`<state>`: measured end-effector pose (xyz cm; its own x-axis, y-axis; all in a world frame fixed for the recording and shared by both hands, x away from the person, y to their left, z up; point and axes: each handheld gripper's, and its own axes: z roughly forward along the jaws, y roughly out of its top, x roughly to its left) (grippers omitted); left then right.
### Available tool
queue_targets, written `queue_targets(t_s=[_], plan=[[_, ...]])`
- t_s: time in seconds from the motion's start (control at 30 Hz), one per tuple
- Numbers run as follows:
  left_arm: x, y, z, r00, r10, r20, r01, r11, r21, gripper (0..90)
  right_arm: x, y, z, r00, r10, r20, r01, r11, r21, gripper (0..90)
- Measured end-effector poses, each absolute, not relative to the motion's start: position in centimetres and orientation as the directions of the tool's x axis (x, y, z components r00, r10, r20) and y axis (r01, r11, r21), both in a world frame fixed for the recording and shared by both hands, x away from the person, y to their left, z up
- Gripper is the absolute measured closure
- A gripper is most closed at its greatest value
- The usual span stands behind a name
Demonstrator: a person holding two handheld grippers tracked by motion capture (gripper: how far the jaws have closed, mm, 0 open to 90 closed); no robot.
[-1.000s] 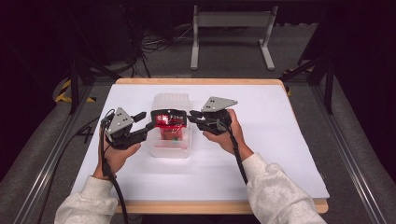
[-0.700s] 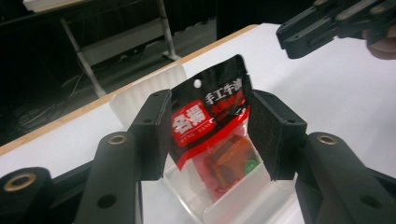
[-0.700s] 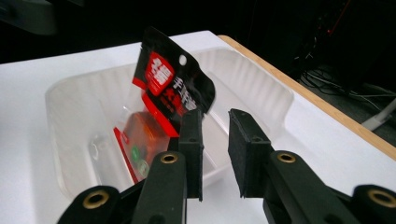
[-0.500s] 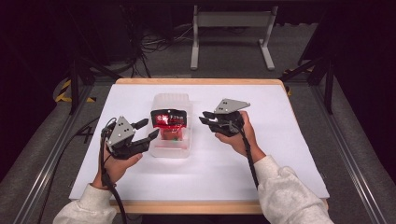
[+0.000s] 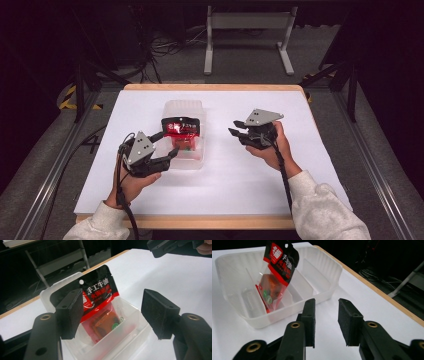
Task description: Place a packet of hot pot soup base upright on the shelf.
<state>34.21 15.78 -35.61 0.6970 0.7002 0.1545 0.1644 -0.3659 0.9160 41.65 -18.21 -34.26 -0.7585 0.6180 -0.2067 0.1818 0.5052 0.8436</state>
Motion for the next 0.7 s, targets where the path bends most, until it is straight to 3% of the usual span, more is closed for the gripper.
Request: queue_targets(t_s=[0.7], plan=[[31.9,12.0,-37.2,0.751,0.623,0.219,0.146,-0.48,0.865,19.5,40.3,-22.0,-35.2,-0.731,0.626,-0.27,0.209,0.583,0.785,45.8]])
